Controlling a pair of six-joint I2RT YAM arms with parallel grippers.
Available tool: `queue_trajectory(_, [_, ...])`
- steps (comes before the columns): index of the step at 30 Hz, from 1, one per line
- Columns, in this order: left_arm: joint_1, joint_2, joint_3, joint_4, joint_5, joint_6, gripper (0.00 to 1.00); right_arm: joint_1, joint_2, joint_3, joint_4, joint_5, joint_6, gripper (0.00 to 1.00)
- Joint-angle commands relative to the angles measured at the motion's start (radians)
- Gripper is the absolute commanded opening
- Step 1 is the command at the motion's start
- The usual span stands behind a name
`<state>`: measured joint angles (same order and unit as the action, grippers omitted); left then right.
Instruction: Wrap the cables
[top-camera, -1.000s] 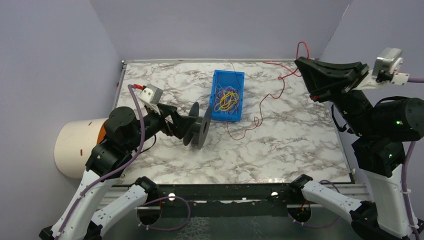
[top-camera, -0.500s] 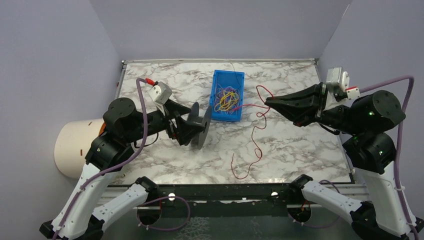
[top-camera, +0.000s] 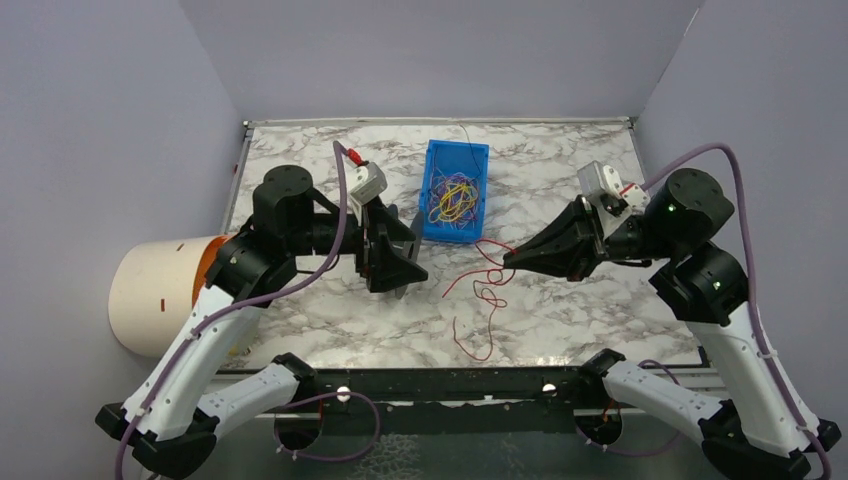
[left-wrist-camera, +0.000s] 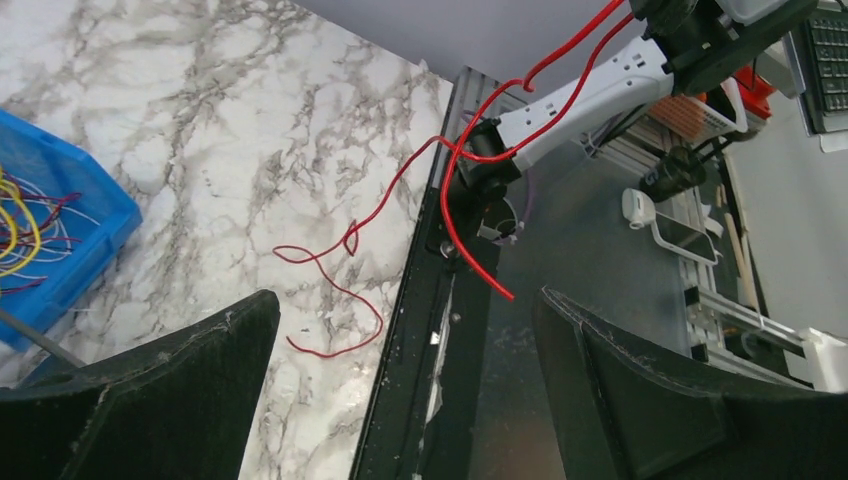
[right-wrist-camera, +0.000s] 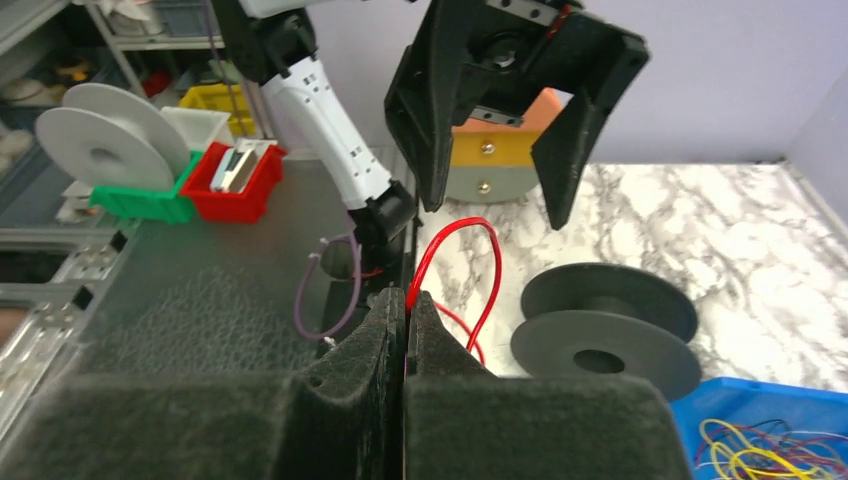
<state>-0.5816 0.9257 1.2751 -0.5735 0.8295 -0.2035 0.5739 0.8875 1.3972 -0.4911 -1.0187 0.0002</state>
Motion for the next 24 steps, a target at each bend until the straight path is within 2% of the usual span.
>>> queue_trajectory(1, [0.004,0.031,0.001,0.002,0.141,0.027,0.99,0.0,0.013,-0.04,0.094,-0.113,0.059,0.01])
queue_trajectory(10, [-0.011,0.094,-0.065,0.013,0.21,0.026,0.94,0.0,0.09,-0.05,0.157,-0.167,0.081,0.01])
queue_trajectory(16, [-0.097,0.142,-0.087,0.015,0.15,0.027,0.89,-0.001,0.121,-0.064,0.206,-0.177,0.078,0.01])
queue_trajectory(24, [-0.154,0.185,-0.084,0.014,0.09,0.033,0.69,0.001,0.147,-0.06,0.195,-0.171,0.038,0.01])
